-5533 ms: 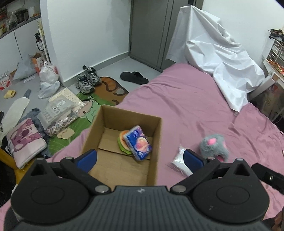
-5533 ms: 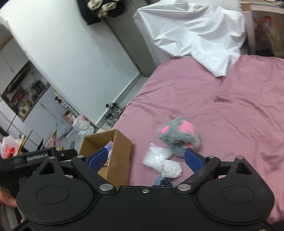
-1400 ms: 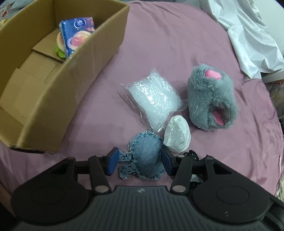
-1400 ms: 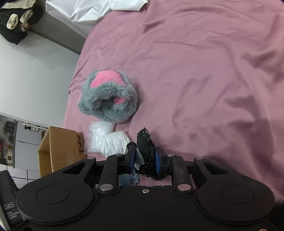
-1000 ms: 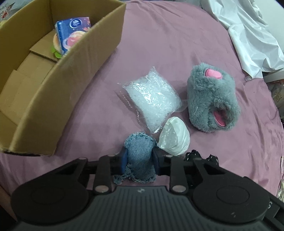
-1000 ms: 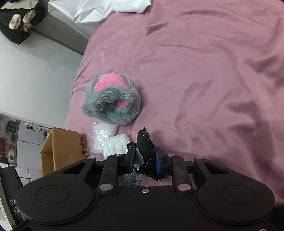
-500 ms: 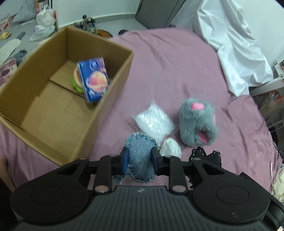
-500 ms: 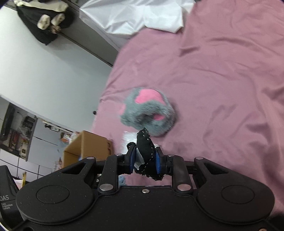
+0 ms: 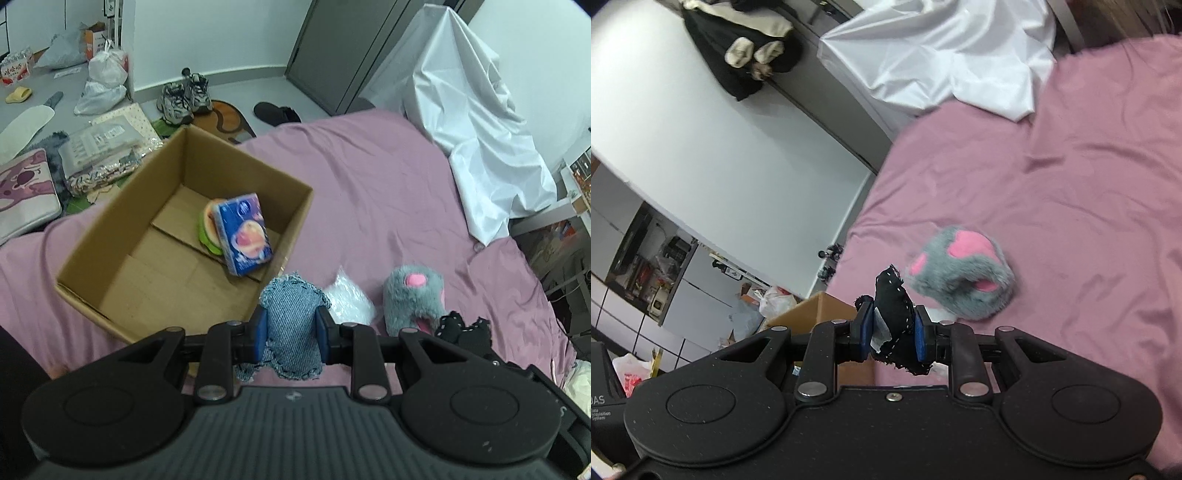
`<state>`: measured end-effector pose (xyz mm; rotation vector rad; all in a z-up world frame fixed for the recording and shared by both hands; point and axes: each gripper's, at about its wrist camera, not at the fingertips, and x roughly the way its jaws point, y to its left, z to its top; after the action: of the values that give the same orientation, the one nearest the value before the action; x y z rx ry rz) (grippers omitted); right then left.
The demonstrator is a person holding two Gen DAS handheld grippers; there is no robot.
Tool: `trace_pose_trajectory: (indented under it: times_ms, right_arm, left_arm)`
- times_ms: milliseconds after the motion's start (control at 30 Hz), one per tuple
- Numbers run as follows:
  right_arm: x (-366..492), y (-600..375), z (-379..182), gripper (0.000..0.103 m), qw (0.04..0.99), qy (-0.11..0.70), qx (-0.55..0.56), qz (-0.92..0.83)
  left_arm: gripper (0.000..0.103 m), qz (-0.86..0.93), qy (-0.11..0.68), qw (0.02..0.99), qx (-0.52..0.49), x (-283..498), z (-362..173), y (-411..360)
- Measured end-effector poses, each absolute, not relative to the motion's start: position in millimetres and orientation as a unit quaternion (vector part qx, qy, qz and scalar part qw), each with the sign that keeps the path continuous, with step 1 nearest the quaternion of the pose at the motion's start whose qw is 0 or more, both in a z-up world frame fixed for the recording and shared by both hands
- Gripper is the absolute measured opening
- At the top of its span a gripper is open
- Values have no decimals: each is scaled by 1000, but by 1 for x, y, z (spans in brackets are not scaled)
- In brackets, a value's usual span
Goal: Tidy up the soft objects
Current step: 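Carry the denim plush and black cloth with both tools over the box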
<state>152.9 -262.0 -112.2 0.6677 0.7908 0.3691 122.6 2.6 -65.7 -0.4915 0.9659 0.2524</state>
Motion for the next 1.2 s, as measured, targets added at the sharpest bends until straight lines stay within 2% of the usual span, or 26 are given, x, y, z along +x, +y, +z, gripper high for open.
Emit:
trace_pose_trajectory:
  times_ms: [667, 1100, 1200]
  right_arm:
    - [166, -203, -70, 23, 876, 332, 273, 219]
    - [168, -144, -76, 23, 861, 365, 241, 260]
    - [168, -134, -77, 23, 858, 366, 238, 271]
  left_arm:
    - [26, 137, 431, 857, -249, 121, -47, 72]
    - [28, 151, 424, 851, -271, 128, -59, 113]
    - [31, 151, 424, 851, -271, 131, -59, 119]
